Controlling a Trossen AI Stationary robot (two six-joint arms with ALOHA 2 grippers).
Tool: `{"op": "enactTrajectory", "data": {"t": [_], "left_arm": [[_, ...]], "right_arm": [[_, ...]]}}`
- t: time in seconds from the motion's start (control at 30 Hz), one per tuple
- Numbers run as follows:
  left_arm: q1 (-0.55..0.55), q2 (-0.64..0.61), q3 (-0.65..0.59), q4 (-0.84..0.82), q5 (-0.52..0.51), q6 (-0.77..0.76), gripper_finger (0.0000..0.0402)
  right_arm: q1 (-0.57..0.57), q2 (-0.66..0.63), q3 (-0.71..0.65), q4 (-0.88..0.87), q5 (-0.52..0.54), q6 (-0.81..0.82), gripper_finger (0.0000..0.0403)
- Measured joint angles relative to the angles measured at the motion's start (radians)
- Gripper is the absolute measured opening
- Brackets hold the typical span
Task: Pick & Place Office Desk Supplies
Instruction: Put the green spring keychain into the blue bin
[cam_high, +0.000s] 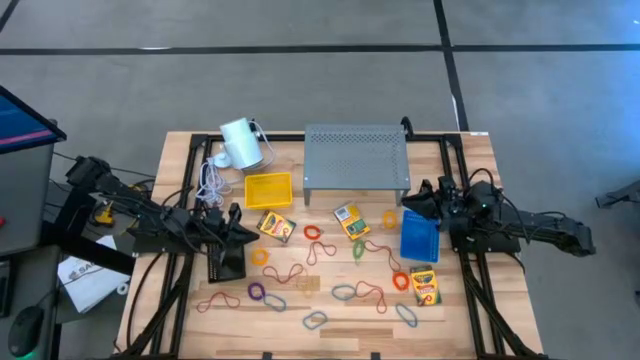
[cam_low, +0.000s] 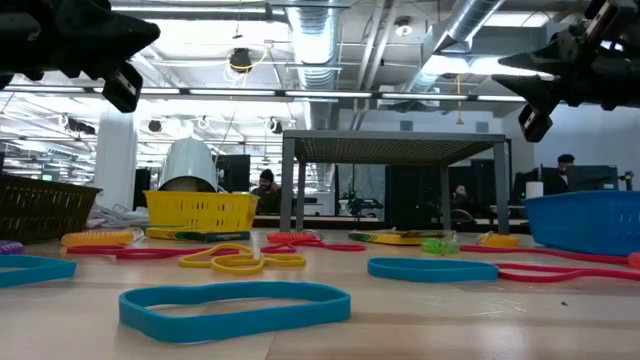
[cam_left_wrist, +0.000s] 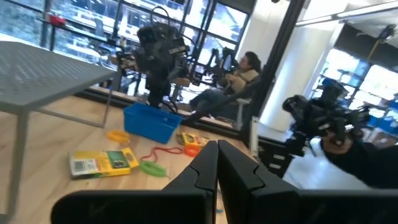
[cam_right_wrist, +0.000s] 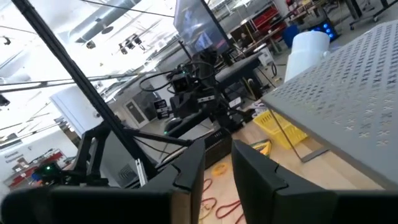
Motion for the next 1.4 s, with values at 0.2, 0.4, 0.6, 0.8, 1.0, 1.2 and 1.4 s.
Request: {"op": "enactTrajectory", "data": {"t": [0.2, 0.4, 0.6, 0.8, 1.0, 1.2, 1.4], "left_arm": [[0.005, 0.000, 0.000, 0.008, -0.023, 0.031, 0.0002], [0.037, 0.000, 0.000, 0.009, -0.023, 0.032, 0.0002], [0.058, 0.000, 0.000, 0.009, 0.005, 0.032, 0.0002], [0.058, 0.000, 0.000, 0.008, 0.008, 0.075, 0.0002], [0.058, 0.000, 0.000, 0.007, 0.009, 0.081, 0.0002], [0.058, 0.000, 0.000, 0.006, 0.009, 0.118, 0.0002], [0.058, 0.000, 0.000, -0.003, 0.020, 0.133, 0.0002]], "right_arm": [[0.027, 0.000, 0.078, -0.001, -0.004, -0.084, 0.0162], [0.095, 0.061, 0.255, -0.076, -0.029, -0.186, 0.0197], [0.239, 0.267, 0.452, -0.201, 0.013, -0.309, 0.0159], [0.400, 0.481, 0.683, -0.521, 0.182, -0.379, 0.0116], [0.527, 0.625, 0.865, -0.874, 0.316, -0.220, 0.0109], [0.616, 0.756, 0.929, -0.900, 0.324, -0.094, 0.0132], [0.638, 0.932, 0.948, -0.900, 0.381, -0.092, 0.0162]]}}
